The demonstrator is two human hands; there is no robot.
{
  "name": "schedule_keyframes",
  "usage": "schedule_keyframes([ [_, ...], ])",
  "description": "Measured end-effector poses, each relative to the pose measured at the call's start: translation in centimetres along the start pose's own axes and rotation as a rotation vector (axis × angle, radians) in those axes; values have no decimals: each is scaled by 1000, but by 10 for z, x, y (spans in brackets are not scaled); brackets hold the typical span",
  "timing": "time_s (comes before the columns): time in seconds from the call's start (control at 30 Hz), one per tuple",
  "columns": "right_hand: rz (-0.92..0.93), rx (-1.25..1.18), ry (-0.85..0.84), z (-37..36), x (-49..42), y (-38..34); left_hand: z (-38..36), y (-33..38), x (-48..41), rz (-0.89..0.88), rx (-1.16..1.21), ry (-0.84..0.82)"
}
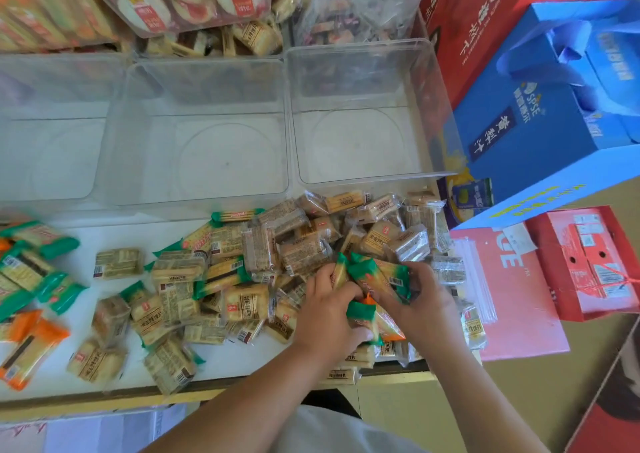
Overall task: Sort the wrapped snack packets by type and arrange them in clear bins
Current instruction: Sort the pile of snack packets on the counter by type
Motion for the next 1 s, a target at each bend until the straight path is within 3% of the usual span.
schedule_keyframes([
  [0.13,-4,106,-15,-2,-3,-13,8,-5,-1,36,79,12],
  [0.23,-46,-92,-35,10,-2,-24,11,-6,-3,83,38,-81],
  [0.33,-64,-310,54,40,-2,-31,7,1,-9,74,-45,-217],
  [0.43,-97,-376,120,64,0,-19,4,9,-14,65,-127,-285],
  [0.7,-277,-475,171,59,45,21,13,4,-15,67,30,-88],
  [0.87,-378,-667,86,41,64,16,61,-7,1,52,206,66],
  [1.0,-333,-548,44,18,75,-4,87,1,18,456,662,105],
])
Point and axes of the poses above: each hand's wrist, its own x-axis away from the middle knuckle, its own z-axis out of the back of the hand, y = z × x, the point moved 3 cm from there along -x, towards the middle knuckle, and after that the axes turned 14 degrees about y, right-handed, at the moved point
